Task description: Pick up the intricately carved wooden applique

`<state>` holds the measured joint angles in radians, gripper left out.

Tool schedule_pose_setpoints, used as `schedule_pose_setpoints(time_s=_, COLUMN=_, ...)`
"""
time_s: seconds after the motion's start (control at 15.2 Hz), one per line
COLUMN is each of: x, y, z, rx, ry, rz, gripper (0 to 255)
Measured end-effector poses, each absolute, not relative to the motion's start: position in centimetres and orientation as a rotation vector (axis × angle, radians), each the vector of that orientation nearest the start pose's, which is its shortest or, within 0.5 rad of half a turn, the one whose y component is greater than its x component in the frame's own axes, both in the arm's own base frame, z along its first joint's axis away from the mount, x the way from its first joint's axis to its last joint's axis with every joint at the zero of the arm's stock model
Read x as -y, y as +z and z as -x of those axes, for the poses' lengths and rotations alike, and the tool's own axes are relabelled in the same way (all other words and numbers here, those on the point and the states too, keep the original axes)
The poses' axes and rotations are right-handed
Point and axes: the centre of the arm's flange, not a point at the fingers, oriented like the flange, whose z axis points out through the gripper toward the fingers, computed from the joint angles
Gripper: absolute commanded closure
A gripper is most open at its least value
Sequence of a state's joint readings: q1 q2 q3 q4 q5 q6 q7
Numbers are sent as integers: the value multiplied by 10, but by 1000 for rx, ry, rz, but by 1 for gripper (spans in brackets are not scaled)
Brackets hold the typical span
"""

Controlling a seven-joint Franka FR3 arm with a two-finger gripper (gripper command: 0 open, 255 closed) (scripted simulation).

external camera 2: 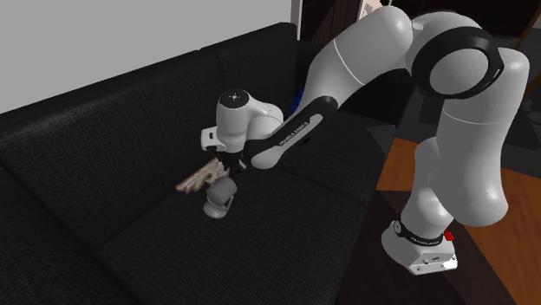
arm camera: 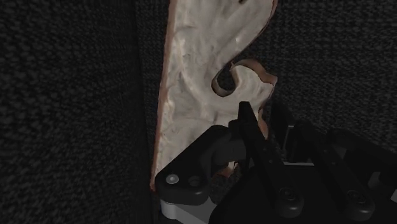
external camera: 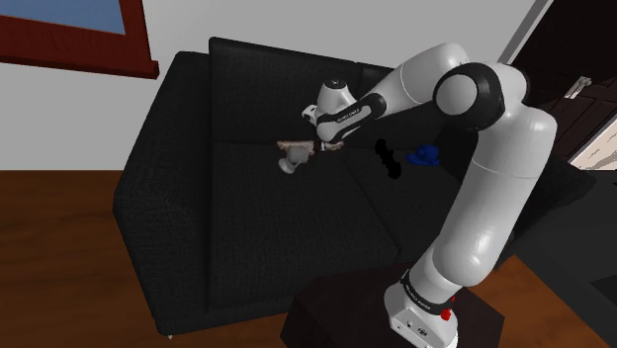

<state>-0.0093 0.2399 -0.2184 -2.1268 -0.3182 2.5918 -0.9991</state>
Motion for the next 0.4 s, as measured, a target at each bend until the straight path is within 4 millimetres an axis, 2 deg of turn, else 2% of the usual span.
schedule_pose_setpoints(time_s=0.4, x=125, y=351, z=-578, rx=1721, ry=-70, rz=3013, gripper=255)
